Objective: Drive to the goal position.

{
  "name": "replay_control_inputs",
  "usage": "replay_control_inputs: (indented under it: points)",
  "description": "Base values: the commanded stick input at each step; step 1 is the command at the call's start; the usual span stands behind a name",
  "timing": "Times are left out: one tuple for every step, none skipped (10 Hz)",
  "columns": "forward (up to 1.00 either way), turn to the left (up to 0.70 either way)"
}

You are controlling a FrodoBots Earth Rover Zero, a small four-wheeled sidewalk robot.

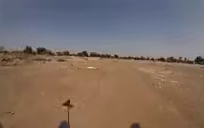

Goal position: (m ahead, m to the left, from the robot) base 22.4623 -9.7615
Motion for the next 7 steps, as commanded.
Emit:
replay_control_inputs:
  points:
    - [0.5,0.0]
    - [0.5,0.0]
    - [0.5,0.0]
    - [0.5,0.0]
    - [0.5,0.0]
    - [0.5,0.0]
    - [0.5,0.0]
